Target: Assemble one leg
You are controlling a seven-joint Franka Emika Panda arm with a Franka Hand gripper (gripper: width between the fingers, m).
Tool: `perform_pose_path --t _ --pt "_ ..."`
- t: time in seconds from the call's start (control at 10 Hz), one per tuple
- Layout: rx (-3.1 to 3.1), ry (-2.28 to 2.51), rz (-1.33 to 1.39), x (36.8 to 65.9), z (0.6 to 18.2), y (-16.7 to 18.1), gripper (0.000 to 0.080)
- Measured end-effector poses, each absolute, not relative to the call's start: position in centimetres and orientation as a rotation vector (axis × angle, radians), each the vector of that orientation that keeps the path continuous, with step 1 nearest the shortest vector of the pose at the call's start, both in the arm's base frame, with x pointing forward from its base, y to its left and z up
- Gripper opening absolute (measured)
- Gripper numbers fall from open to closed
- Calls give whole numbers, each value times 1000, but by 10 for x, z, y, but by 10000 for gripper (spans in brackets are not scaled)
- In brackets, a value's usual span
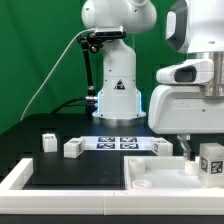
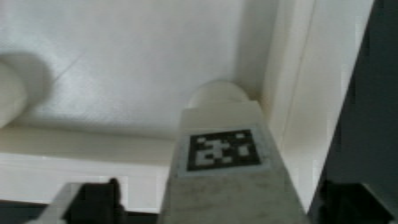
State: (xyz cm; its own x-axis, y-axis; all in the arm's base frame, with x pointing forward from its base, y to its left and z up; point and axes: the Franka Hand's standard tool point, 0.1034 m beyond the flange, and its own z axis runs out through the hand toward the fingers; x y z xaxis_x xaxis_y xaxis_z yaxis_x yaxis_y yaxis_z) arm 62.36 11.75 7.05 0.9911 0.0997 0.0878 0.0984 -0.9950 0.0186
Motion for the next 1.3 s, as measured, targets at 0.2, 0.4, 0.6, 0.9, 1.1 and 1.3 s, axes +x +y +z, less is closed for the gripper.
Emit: perform_pose_path --t 0.2,0.4,0.6,0.9,1.1,1.3 --pt "3121 154 138 624 70 118 422" --pt "3134 -30 198 622 69 117 291" --pt "3128 -474 262 621 69 118 291" --pt "3008 -1101 262 620 67 121 291" --pt "2839 -1522 251 619 67 122 291" --pt "2625 -1919 224 619 67 121 291"
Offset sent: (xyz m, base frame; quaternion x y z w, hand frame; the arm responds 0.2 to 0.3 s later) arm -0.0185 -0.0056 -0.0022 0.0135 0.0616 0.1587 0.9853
